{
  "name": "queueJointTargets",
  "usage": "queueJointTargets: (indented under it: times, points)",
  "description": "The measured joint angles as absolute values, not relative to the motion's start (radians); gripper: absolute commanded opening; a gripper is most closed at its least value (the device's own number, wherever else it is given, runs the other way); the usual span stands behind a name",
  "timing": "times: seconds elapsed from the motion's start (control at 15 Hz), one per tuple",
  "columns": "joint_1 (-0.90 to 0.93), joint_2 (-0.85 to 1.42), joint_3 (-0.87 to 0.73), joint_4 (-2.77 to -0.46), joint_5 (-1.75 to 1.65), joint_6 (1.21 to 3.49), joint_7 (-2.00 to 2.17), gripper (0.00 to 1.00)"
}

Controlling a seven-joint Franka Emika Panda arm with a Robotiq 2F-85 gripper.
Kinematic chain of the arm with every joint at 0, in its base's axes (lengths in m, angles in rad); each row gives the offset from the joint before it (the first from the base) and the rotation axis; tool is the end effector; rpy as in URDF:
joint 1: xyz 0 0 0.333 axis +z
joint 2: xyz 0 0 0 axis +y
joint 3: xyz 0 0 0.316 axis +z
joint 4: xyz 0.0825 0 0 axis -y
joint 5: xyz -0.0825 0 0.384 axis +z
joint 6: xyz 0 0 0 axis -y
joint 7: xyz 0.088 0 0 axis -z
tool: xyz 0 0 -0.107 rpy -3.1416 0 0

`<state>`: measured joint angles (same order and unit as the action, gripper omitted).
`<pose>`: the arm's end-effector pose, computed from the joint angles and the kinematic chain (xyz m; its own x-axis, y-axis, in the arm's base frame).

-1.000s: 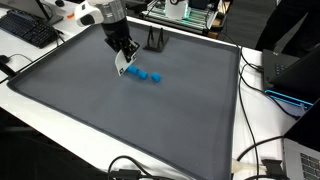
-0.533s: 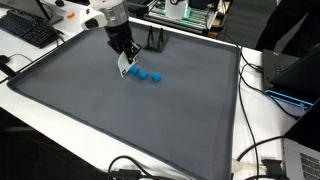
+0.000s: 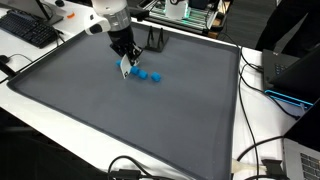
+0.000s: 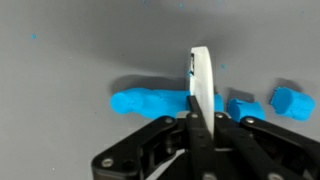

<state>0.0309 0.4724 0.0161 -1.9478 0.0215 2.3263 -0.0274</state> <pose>0.6097 0.0287 0.2283 0.9939 0.0583 -0.0933 0.0563 -0.9981 -0.0241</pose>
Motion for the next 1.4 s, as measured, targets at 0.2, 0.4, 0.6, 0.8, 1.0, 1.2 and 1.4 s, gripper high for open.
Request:
queueJointTargets:
  times: [0.2,0.4,0.6,0.8,1.0,1.2,1.4]
  points:
    - [0.031,0.478,0.017,-1.947,0.021,2.329,-0.03,0.01]
    - [0.025,0.478,0.024,-1.947,0.037,2.328,-0.042,0.01]
    - [0.015,0.479,0.031,-1.947,0.064,2.326,-0.056,0.01]
    - [0.011,0.479,0.032,-1.947,0.065,2.325,-0.059,0.01]
    - [0.007,0.478,0.032,-1.947,0.068,2.319,-0.059,0.01]
    - [0.005,0.477,0.033,-1.945,0.077,2.298,-0.059,0.01]
    - [0.005,0.474,0.033,-1.943,0.08,2.273,-0.059,0.01]
